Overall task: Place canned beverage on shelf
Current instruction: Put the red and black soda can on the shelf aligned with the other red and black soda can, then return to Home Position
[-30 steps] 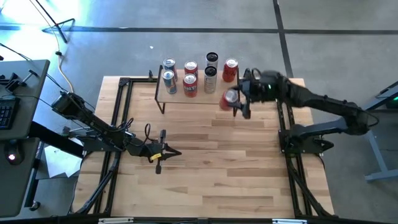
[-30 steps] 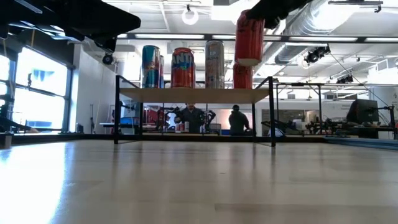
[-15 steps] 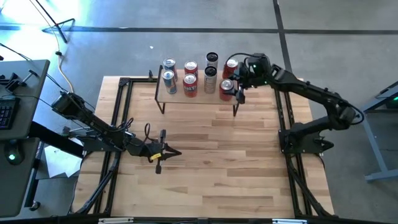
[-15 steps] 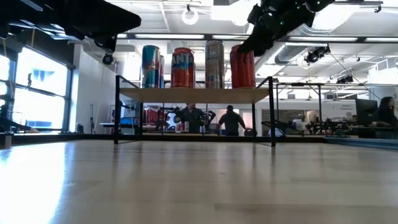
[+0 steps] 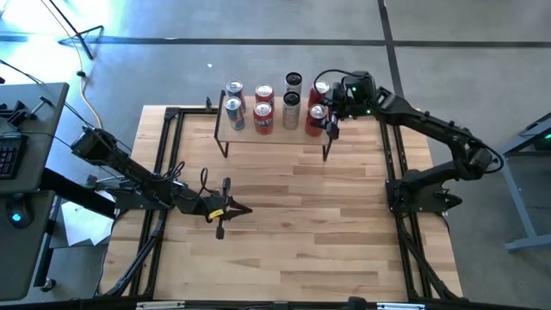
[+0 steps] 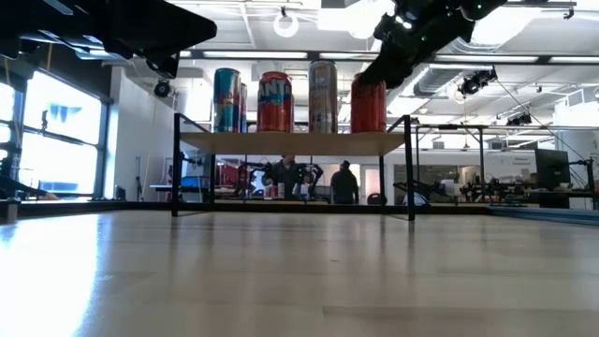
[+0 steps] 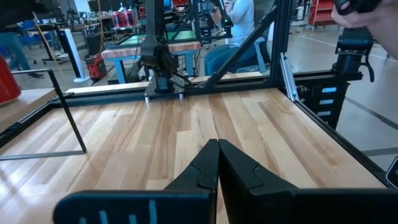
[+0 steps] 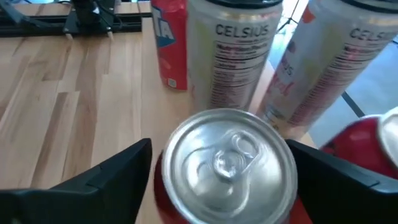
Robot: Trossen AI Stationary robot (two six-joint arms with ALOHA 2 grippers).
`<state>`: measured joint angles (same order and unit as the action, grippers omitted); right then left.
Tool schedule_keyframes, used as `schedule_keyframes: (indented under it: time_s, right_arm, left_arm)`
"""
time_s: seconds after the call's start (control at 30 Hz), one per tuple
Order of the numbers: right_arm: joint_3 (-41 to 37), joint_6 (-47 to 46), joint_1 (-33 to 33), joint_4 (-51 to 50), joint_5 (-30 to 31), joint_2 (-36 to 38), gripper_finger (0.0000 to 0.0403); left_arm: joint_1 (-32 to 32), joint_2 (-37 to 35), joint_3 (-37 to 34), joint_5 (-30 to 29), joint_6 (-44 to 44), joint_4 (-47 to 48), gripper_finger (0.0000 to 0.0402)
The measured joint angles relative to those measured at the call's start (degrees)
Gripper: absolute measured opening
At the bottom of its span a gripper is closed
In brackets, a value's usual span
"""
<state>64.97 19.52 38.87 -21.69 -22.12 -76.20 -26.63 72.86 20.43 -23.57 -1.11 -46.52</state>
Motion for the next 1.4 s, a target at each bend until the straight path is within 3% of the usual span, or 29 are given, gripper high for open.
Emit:
schedule_keyframes:
  time_s: [0.47, 0.63, 0.8, 0.97, 1.1, 1.27, 1.4]
  right_arm:
    - [0.0, -0.1, 0.0, 2.0, 2.2, 5.5, 0.0356]
    - [-0.1, -0.1, -1.3, 1.5, 2.8, 9.7, 0.0357]
    - [-0.1, 0.1, -4.2, 1.0, 7.1, 13.6, 0.0345]
    - [-0.3, -0.1, -8.6, 1.5, 13.9, 16.9, 0.0275]
    - [-4.6, 0.7, -12.6, 5.5, 17.2, 19.5, 0.0169]
    - [-15.6, 0.9, -14.7, 14.2, 17.6, 23.5, 0.0024]
    - [-25.6, -2.3, -16.7, 24.1, 17.4, 26.6, 0.0023]
  left_arm:
    - [0.0, 0.0, 0.0, 0.2, -1.7, -0.3, 0.0]
    - [2.0, 0.0, 0.0, 6.0, -3.0, -0.1, 0.0]
    - [5.1, -0.8, 0.0, 8.8, -5.4, 1.9, 0.0]
    - [10.5, -5.7, 0.0, 15.2, -6.8, 6.3, 0.0]
    - [13.2, -12.0, 0.0, 17.4, -8.1, 11.1, 0.0]
    - [13.9, -18.7, 0.0, 17.5, -8.5, 18.1, 0.0]
    - [14.0, -21.8, -2.4, 17.7, -8.1, 16.4, 0.0]
